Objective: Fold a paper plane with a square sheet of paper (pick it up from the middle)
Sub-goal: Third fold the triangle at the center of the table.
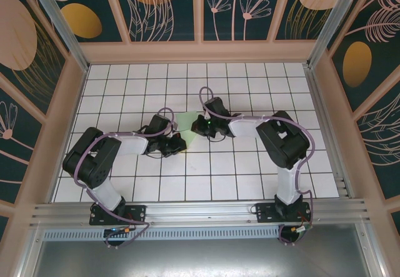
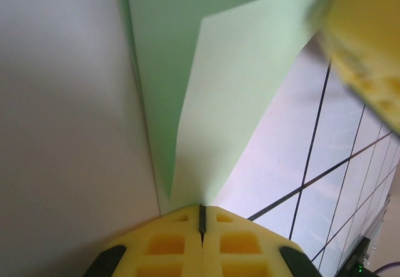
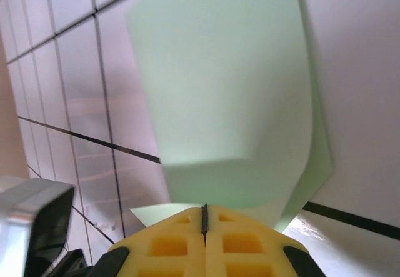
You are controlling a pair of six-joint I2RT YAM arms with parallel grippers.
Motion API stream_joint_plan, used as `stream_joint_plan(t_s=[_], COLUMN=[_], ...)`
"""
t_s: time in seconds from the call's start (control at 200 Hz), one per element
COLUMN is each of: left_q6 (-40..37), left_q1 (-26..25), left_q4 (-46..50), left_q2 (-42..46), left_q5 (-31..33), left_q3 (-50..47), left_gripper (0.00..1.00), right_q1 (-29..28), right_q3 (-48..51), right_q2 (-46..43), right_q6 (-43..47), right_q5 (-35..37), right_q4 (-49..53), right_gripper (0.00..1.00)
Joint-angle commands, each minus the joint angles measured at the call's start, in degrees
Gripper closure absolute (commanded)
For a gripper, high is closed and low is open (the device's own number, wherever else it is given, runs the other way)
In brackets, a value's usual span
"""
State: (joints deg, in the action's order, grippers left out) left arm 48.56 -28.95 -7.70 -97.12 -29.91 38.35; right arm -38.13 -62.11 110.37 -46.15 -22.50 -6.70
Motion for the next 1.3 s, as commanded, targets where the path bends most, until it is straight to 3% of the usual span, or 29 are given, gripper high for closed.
stream_joint_plan(t_s=[0.0,0.19,0.405,0.991,1.296], left_q6=[-2.91,-2.76,-2.56,-2.22,-2.41], left_q1=[-0.32,-0.32,-0.32,-0.27,-0.31], left_q4=[6.46,5.88,5.94,6.57,6.52], left_q2=[-0.53,-0.53,-0.76,-0.74,-0.71], left_q5=[3.56,3.21,3.19,3.43,3.03], left_q3=[-0.81,-1.44,-1.35,-3.15,-3.81], left_gripper=[1.00,1.00,1.00,1.00,1.00], right_q1=[0.25,-0.16,-1.24,3.27,6.40], right_q3=[-0.53,2.33,-0.78,-4.72,-6.17], right_q2=[-3.02,-2.67,1.72,7.74,8.58], right_q6=[8.34,13.88,16.53,22.49,23.31], right_q5=[-0.03,-5.02,-8.32,-9.58,-6.12], right_q4=[2.90,1.36,2.28,5.85,7.81], right_gripper=[0.96,0.96,0.97,0.98,0.98])
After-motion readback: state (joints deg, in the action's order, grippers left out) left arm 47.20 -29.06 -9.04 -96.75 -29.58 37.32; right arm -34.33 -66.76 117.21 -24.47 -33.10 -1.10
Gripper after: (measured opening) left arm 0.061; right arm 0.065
